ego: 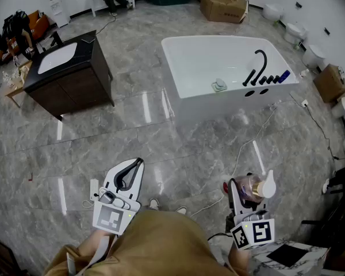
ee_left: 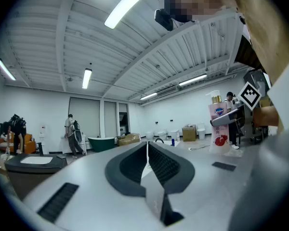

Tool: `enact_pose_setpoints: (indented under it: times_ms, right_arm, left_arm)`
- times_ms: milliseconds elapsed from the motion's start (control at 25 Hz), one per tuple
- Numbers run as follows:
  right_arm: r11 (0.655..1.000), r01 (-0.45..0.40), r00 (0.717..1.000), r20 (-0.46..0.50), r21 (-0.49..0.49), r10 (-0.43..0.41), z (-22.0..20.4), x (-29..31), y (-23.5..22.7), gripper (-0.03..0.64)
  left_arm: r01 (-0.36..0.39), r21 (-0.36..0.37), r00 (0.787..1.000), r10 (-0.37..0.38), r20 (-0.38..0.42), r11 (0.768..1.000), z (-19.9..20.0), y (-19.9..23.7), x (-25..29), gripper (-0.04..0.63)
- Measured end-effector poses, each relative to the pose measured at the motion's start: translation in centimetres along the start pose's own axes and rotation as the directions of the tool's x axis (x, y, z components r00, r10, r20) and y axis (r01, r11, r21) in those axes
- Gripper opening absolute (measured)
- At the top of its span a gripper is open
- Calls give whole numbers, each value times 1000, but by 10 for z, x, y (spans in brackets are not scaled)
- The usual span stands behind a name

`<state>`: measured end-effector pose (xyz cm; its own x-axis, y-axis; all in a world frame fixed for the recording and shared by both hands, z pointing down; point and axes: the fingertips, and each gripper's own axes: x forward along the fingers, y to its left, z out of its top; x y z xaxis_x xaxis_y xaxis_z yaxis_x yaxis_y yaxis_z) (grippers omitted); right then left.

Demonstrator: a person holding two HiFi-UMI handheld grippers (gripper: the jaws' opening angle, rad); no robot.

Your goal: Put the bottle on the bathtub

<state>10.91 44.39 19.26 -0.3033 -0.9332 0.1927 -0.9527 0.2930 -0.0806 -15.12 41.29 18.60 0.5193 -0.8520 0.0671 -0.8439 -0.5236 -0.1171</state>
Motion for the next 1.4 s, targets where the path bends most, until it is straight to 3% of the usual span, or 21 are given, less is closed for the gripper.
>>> enact_pose_setpoints:
  times_ms: [320,760,1120,1400]
  right_arm:
    - [1000,-7,1000,2,-30,7,6,1,18,232]
    - [999,-32,999,12,12,32,10,6,37,232]
    - [1000,1,1000,16,5,-1,7,7,62,232]
    - [1000,26,1000,1,15,-26,3,9,56,232]
  left_arm:
    - [15,2,1000,-15,10,1000,-2,5,-3,15]
    - [24,-13,1000,-23,20,1000,-11,18,-11,15]
    - [59,-52,997,-57,46,997,-31,33,-13,15]
    - [85,-64,995,-82,48,994,-35,32,-3,15]
